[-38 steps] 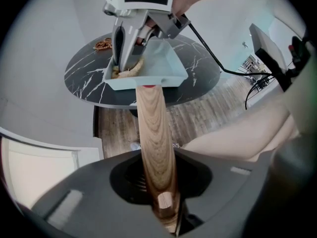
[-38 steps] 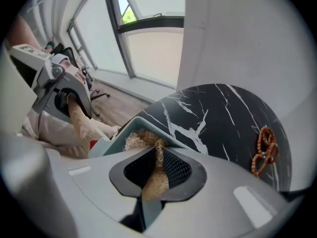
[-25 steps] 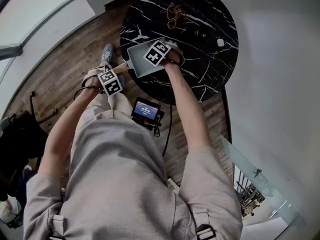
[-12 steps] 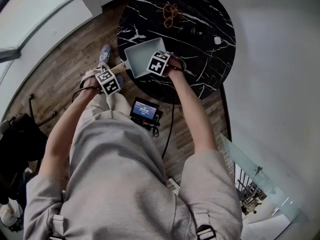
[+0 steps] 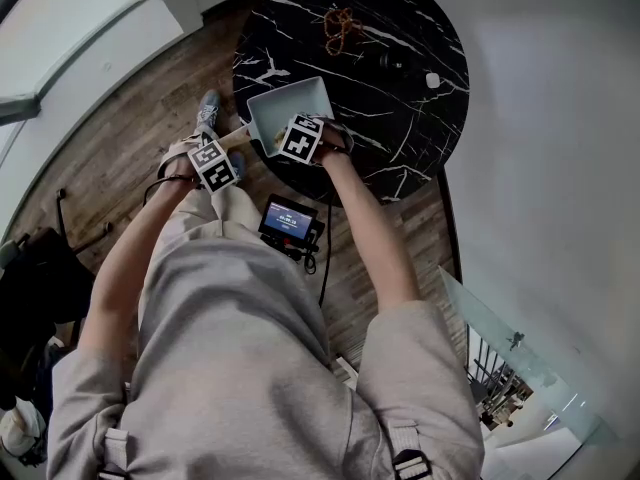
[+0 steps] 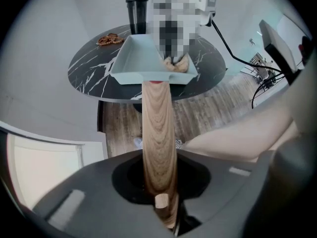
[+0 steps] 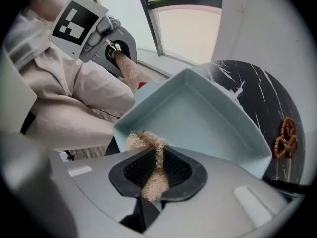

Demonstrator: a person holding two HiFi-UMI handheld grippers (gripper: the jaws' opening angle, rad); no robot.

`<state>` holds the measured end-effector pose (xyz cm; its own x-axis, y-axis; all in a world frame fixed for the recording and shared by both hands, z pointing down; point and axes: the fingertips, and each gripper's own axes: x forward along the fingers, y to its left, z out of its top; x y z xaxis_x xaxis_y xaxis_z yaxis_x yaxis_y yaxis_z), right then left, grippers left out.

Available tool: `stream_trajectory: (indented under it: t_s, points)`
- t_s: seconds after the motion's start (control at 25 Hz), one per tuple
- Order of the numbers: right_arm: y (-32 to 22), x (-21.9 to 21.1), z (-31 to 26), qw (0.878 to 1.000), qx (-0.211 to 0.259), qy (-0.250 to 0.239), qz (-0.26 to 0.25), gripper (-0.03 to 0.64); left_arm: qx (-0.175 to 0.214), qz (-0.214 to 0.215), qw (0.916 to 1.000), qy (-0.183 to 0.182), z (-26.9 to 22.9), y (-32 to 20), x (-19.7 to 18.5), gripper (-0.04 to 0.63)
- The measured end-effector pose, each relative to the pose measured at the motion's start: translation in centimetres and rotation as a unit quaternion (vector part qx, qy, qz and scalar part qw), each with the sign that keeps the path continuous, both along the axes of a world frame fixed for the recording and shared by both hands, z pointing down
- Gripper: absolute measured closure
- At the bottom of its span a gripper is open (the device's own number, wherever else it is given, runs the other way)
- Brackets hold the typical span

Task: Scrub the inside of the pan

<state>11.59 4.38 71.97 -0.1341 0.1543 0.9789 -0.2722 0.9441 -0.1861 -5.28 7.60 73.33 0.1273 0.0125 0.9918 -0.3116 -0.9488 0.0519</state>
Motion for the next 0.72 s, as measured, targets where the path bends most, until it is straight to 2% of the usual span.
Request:
stream_trajectory:
  t_s: [0.16, 0.24, 0.28, 0.32, 0.4, 0.44, 0.52, 0.6, 0.64, 0.72]
  points:
    - [0.8, -3.0, -0.3, 0.999, 0.011, -0.036, 0.0, 0.549, -0.001, 0.001, 1.0, 0.002, -0.1, 0.0, 0.0, 0.538]
    - [0.2, -3.3, -1.0, 0.997, 0.049, -0.062, 0.024, 0.543, -0.002, 0.003, 1.0, 0.003, -0.1, 0.2, 0.1, 0.538]
    - [-0.6, -3.0, -1.6, 0.992, 0.078, -0.081, 0.055, 0.54, -0.002, 0.004, 1.0, 0.004, -0.1, 0.2, 0.1, 0.538]
    - [-1.5, -2.7, -2.4, 0.984, 0.11, -0.104, 0.096, 0.528, -0.001, 0.004, 1.0, 0.005, -0.1, 0.1, 0.2, 0.538]
    - [-3.1, -2.2, -4.0, 0.96, 0.166, -0.149, 0.17, 0.43, 0.002, 0.004, 1.0, 0.008, -0.1, 0.0, 0.1, 0.538]
    - [-3.3, -2.0, -4.4, 0.95, 0.182, -0.164, 0.193, 0.399, 0.004, 0.004, 0.9999, 0.009, -0.2, 0.0, 0.0, 0.538]
    - [-3.0, -1.7, -4.4, 0.942, 0.203, -0.166, 0.209, 0.357, 0.003, 0.005, 0.9999, 0.009, -0.2, 0.2, 0.0, 0.538]
    - [-3.5, -1.3, -4.1, 0.936, 0.231, -0.15, 0.219, 0.371, 0.003, 0.006, 0.9999, 0.01, -0.2, 0.2, 0.0, 0.538]
    - [-4.2, -1.1, -4.4, 0.928, 0.248, -0.147, 0.237, 0.389, 0.003, 0.006, 0.9999, 0.011, -0.2, 0.2, 0.1, 0.538]
    - [-6.0, -0.4, -5.4, 0.901, 0.274, -0.147, 0.302, 0.408, 0.003, 0.007, 0.9999, 0.01, -0.3, 0.2, 0.1, 0.538]
